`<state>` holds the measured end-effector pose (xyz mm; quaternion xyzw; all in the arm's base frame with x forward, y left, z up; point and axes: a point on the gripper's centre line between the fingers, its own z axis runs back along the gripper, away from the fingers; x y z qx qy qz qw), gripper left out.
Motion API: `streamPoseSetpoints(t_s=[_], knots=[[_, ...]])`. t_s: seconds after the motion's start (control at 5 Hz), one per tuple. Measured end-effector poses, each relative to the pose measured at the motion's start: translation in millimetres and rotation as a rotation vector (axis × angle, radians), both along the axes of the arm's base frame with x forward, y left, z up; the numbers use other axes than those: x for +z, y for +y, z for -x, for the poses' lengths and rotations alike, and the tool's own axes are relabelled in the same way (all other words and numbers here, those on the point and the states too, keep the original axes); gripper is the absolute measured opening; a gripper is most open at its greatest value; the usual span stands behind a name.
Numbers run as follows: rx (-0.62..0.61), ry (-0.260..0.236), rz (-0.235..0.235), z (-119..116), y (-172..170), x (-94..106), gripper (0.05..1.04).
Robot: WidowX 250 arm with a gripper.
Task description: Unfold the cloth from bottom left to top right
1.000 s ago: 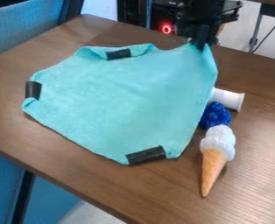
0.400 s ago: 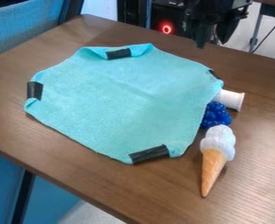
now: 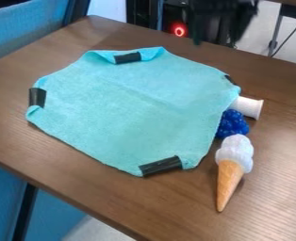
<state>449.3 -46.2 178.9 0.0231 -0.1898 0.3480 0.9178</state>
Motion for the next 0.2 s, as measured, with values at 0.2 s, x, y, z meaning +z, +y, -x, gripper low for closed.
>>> streamPoseSetpoints(t_s=[0.2], knots=[[-0.085,0.255,-0.211,40.3,26.3,11.1,0.999]])
